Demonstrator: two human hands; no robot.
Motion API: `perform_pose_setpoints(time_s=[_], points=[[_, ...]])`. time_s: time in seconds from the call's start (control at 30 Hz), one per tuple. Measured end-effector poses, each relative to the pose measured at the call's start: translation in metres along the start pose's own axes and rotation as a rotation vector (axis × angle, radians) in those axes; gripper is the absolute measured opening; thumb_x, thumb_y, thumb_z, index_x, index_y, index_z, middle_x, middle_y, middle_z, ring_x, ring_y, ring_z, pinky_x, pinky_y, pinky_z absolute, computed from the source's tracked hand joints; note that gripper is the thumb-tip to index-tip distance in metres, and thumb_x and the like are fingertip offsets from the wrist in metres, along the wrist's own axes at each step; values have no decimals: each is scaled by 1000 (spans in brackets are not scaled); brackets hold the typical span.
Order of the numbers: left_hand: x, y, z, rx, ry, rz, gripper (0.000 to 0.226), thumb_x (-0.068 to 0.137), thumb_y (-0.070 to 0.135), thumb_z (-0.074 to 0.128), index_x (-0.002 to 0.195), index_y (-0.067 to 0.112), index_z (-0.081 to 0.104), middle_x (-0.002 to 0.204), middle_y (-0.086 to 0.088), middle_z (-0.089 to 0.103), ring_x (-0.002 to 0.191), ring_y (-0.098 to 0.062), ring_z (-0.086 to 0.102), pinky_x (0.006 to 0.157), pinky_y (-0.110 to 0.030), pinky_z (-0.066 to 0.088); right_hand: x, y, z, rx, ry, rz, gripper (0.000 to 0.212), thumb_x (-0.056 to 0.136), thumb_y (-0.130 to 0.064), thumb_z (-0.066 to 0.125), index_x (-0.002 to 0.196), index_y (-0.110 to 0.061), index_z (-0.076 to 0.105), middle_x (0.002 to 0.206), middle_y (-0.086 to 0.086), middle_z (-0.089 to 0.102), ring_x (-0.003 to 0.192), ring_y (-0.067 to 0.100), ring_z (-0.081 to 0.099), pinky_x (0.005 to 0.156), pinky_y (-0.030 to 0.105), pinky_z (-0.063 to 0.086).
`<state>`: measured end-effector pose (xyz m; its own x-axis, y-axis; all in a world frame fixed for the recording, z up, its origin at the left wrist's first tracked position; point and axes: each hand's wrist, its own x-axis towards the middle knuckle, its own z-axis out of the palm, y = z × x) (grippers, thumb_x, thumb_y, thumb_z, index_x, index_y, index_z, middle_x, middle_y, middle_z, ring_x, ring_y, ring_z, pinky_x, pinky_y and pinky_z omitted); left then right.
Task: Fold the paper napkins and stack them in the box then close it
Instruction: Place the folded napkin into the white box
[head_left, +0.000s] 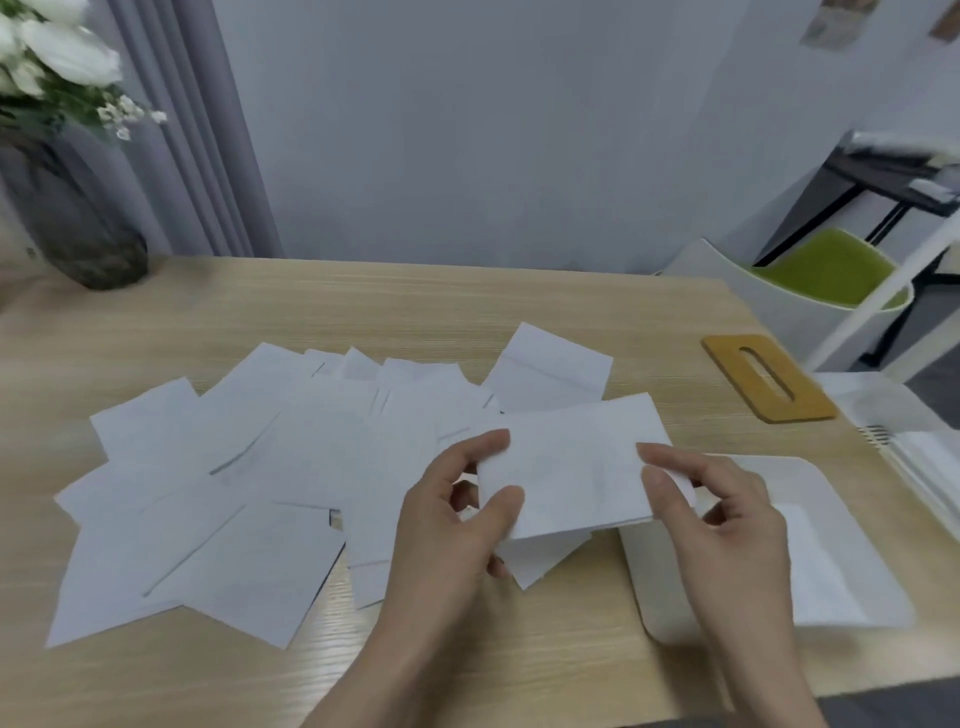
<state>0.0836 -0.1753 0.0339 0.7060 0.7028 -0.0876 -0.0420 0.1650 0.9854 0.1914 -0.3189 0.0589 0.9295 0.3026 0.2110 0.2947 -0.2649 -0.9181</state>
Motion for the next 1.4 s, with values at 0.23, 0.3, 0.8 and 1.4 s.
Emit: perform_pose_setpoints(time_s=[0.23, 0.3, 0.8, 1.4], points=[[-9, -8, 43, 107, -41, 16, 34, 74, 27, 75, 102, 45, 72, 88, 13, 66, 74, -7, 58, 62, -20, 51, 8, 20, -44, -34, 76, 6, 25, 84, -17, 67, 83, -42, 71, 93, -35, 60, 107, 3, 49, 82, 18, 35], [-12, -11, 55, 167, -75, 38, 31, 81, 26, 74, 104, 47, 70, 102, 23, 66, 82, 3, 58, 74, -17, 48, 9, 27, -57, -53, 102, 15, 25, 84, -15, 67, 85, -39, 71, 93, -36, 59, 109, 5, 49, 83, 16, 34], [-18, -37, 109, 710, -262, 459, 48, 88, 54, 37, 130, 37, 54, 127, 28, 52, 143, 11, 8, 115, -36, -25, 5, 62, -118, -336, 217, -12, 33, 82, -10, 71, 77, -42, 65, 78, -26, 63, 100, 6, 46, 104, 27, 20], [-14, -40, 115, 1070, -277, 643, 32, 88, 40, 43, 89, 30, 74, 108, 7, 63, 135, -24, 46, 117, -54, -14, 7, 85, -134, -706, 92, -101, 19, 84, -16, 71, 82, -36, 70, 85, -21, 59, 99, 5, 43, 88, 29, 15]])
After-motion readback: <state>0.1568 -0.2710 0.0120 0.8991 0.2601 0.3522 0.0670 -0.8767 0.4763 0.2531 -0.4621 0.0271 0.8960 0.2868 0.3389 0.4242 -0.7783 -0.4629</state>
